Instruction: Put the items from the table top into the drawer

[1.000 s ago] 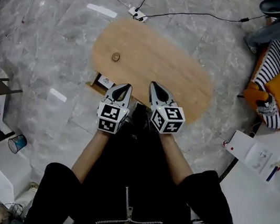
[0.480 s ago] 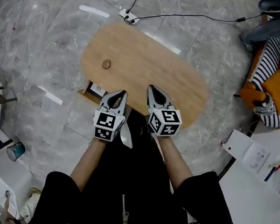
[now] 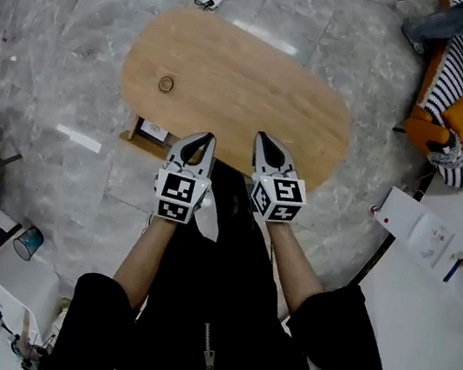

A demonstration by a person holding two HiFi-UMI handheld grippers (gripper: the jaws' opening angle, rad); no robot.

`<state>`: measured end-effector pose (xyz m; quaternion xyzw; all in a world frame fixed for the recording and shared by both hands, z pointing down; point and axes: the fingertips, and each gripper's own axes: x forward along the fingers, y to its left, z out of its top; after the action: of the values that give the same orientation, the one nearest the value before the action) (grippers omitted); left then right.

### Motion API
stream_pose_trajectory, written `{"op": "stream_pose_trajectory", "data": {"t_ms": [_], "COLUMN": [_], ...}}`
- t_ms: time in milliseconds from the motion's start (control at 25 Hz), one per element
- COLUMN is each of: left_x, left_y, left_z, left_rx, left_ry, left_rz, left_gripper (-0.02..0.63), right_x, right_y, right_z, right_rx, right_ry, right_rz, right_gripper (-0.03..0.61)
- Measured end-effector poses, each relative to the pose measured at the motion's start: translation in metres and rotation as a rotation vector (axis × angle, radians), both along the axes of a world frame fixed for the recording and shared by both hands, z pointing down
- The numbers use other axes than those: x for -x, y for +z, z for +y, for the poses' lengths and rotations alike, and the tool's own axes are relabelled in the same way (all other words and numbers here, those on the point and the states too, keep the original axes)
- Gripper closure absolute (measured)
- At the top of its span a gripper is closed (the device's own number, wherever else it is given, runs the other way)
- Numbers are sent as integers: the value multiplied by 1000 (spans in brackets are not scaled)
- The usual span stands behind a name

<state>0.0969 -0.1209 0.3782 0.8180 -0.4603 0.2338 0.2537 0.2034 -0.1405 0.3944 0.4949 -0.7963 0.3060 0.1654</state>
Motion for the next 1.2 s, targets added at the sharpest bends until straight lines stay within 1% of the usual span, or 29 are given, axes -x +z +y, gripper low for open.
{"op": "stream_pose_trajectory", "data": {"t_ms": [120, 320, 640, 760, 880, 1040, 1120, 1200], "left_x": [-4, -6, -19, -28, -38, -49, -55, -61], "left_y": [14, 44, 83, 96, 113, 131, 137, 144], "left_z": [3, 8, 10, 10, 10, 11, 13, 14], "left_rx": [14, 46, 72, 78, 103, 129, 138, 147], "left_ry": [19, 25, 63, 86, 102, 124, 136, 152], "left_rz": [0, -2, 15, 17, 21, 29, 31, 30], "left_gripper": [600, 600, 600, 600, 600, 600, 600, 600], "right_x": [-10, -22, -32, -40, -51, -64, -69, -71], "right_y": [18, 50, 94, 109, 125, 143, 154, 169], "right_z": [6, 13, 24, 30, 37, 46, 53, 61], "right_rx": [16, 43, 90, 118, 141, 163, 185, 226], "right_ry": [20, 46, 90, 108, 135, 167, 164, 151], "right_rz": [22, 51, 96, 100, 106, 145, 170, 189], "right_gripper": [569, 566, 565, 551, 544, 502, 497, 497]}}
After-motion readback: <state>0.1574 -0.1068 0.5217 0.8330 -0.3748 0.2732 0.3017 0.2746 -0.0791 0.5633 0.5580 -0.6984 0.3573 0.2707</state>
